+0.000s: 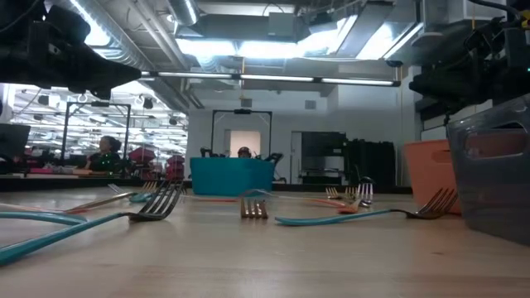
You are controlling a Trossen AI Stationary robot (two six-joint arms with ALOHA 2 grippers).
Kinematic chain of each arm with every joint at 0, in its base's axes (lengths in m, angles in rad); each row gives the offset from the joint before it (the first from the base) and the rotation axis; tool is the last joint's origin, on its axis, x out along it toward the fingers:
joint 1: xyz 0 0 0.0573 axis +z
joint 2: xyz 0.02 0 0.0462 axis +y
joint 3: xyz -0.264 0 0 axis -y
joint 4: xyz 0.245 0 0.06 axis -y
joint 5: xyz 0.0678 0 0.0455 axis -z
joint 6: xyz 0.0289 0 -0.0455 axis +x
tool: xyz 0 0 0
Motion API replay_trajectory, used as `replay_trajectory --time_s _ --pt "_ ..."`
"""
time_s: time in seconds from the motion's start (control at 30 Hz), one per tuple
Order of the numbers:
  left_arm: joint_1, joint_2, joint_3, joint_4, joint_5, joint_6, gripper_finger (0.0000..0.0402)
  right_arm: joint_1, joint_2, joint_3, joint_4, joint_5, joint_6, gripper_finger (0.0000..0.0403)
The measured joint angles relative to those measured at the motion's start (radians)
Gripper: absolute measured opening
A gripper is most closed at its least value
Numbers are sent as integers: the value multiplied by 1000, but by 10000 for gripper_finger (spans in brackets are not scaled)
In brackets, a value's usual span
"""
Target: Sort silverware by color (type)
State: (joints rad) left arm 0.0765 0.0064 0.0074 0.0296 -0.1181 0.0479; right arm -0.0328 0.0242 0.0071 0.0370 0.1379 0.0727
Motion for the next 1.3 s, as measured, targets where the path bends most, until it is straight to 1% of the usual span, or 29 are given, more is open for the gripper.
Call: replay_trajectory --time_s 0.8,1.0,1.07,1.13,1.3 --pt "0 0 0 0 0 0 0 0 0 -1 22 5 18 92" --pt "0 0 0 0 0 0 0 0 0 -1 28 108 59 93" --pt "0 0 0 0 0 0 0 0 0 -1 30 123 60 102" --pt "0 0 0 0 0 0 0 0 0 -1 34 123 72 119" --pt "0 0 0 0 0 0 0 0 0 -1 72 132 130 187"
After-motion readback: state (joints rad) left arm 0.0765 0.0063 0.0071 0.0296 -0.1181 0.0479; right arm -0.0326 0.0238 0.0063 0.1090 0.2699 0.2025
